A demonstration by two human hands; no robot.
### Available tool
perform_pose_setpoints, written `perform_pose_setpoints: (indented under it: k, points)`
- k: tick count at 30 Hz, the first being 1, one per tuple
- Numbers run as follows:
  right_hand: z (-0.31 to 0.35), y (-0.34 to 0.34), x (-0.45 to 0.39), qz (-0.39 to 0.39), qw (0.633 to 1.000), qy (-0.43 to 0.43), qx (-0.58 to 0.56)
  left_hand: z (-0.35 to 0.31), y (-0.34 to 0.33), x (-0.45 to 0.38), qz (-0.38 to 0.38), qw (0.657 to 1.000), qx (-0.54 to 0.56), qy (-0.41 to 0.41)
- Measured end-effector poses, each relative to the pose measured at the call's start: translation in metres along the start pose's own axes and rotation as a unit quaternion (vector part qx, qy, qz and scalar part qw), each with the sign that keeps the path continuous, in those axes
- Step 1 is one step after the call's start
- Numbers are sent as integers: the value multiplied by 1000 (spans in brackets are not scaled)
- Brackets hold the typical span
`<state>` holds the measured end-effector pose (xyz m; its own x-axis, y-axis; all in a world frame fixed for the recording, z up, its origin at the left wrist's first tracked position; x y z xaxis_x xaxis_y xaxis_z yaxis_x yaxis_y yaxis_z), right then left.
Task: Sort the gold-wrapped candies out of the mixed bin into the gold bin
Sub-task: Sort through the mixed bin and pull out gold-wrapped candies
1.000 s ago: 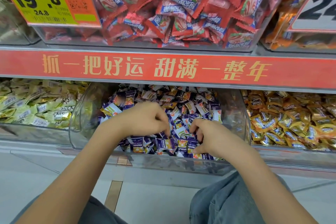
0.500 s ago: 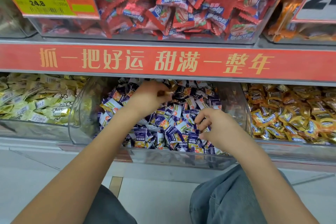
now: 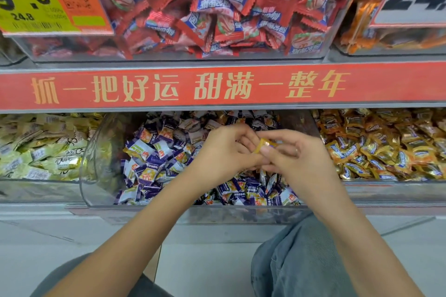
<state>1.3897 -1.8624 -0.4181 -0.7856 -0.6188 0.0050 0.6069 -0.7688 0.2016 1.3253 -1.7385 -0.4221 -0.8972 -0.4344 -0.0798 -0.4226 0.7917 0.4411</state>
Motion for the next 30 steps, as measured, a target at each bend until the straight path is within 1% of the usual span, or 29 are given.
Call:
perform_pose_setpoints:
  k: [2, 3, 4, 5, 6, 7, 8, 9, 10, 12, 13, 14, 15, 18, 19, 21, 23, 24, 25, 28, 29, 30]
  points:
    - [4, 4, 3, -50, 997, 55, 30, 0, -1, -4, -17, 1000, -21, -10]
    - [8, 9, 5, -68, 992, 87, 54, -1, -3, -5, -1, 998, -42, -36]
    - [13, 16, 8, -92, 984, 121, 89, -2, -8, -4, 37, 994, -74, -77]
    - [19, 26, 11, -119, 974, 152, 120, -1, -15, -1, 93, 981, -121, -123]
    - [22, 36, 13, -145, 965, 173, 136, 3, -23, 0, 156, 958, -172, -166]
    - [24, 46, 13, -161, 961, 182, 130, 11, -32, 1, 219, 929, -228, -191]
    - [25, 54, 12, -166, 962, 182, 116, 20, -38, 1, 273, 899, -284, -190]
    - [23, 59, 10, -160, 965, 178, 111, 30, -41, -3, 310, 874, -333, -171]
    - [22, 60, 8, -145, 966, 178, 121, 38, -39, -9, 325, 853, -377, -159]
    - [21, 55, 7, -105, 960, 192, 177, 41, -27, -21, 314, 816, -454, -170]
    - [21, 52, 7, -94, 955, 199, 198, 41, -20, -26, 305, 804, -477, -180]
    - [20, 52, 6, -91, 953, 200, 207, 41, -14, -29, 299, 802, -482, -185]
    - [19, 53, 5, -88, 956, 198, 199, 42, -8, -31, 292, 812, -471, -181]
    - [18, 55, 4, -78, 960, 197, 185, 48, 16, -28, 270, 875, -380, -131]
    - [17, 55, 4, -72, 959, 200, 186, 50, 27, -27, 257, 891, -356, -113]
    - [15, 55, 3, -68, 962, 199, 175, 52, 46, -22, 227, 912, -332, -76]
    - [15, 56, 1, -71, 966, 192, 157, 50, 56, -17, 219, 924, -310, -47]
    - [16, 57, 0, -72, 968, 189, 149, 47, 56, -16, 227, 923, -307, -44]
    - [16, 58, 0, -71, 969, 188, 146, 43, 56, -17, 236, 916, -320, -57]
    - [16, 58, 1, -70, 970, 186, 142, 26, 45, -20, 238, 866, -421, -126]
    - [16, 57, 1, -71, 970, 186, 140, 19, 37, -20, 233, 861, -427, -149]
    - [15, 57, 1, -73, 970, 187, 139, 13, 26, -18, 238, 863, -410, -173]
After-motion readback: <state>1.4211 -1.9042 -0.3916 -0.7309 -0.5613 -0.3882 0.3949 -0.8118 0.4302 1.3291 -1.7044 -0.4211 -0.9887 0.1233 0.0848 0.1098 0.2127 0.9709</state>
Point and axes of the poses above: each hand's wrist, its own x-axis away from the middle knuckle, its own y-axis out of the back of the hand, z = x × y, the point moved 3 cm from there along -x, towards the middle knuckle, and after that the axes turned 4 degrees about -z, right-handed, at the moved point
